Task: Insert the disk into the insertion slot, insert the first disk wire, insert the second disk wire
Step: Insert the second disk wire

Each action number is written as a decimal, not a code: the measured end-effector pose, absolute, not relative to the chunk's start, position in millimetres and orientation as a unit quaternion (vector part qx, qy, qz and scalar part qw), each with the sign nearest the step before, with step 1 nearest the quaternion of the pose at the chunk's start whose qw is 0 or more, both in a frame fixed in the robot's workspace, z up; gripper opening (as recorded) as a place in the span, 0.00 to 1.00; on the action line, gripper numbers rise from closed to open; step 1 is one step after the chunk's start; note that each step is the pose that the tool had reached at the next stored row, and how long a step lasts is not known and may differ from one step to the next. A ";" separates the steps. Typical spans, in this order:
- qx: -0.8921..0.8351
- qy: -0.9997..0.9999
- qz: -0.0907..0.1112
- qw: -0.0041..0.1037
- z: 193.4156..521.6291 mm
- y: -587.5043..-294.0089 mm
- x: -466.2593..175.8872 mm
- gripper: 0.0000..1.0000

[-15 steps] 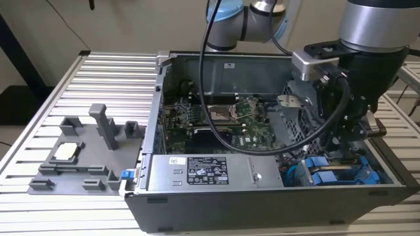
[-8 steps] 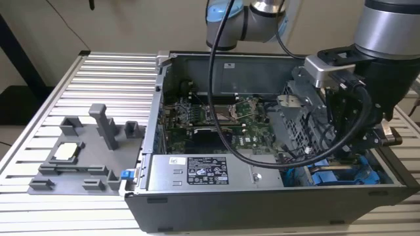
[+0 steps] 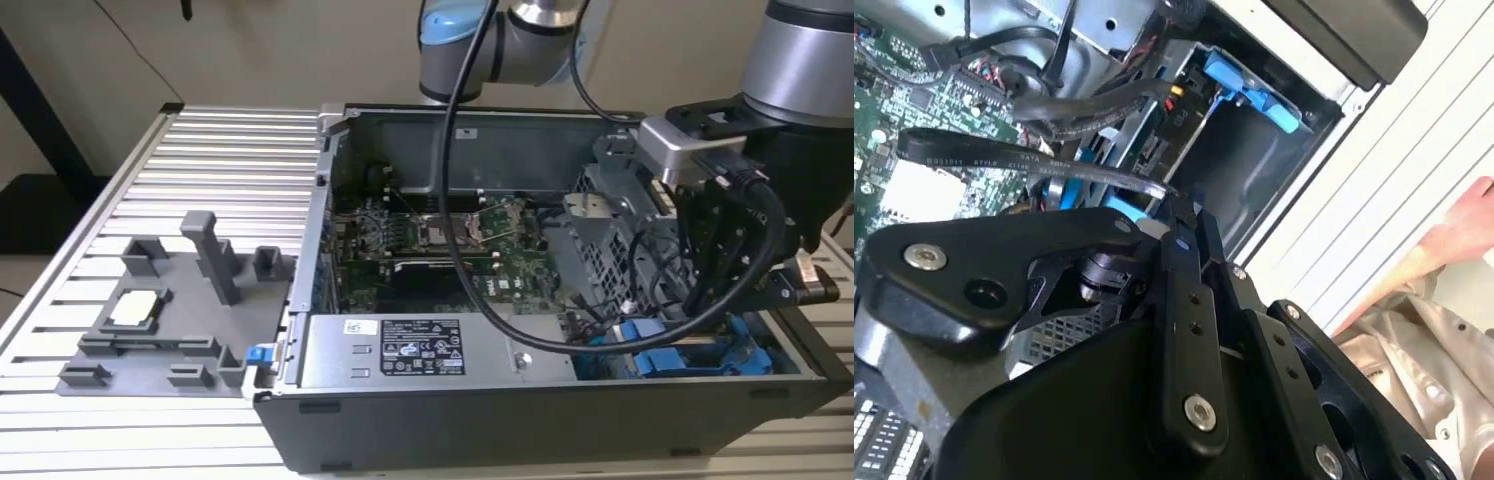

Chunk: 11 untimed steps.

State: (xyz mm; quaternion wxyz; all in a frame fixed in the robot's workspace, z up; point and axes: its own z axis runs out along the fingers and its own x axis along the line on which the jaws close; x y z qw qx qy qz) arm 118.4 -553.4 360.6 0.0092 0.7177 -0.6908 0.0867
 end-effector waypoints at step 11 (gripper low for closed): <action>0.714 -0.698 0.022 -0.057 360.5 -553.7 118.4 0.16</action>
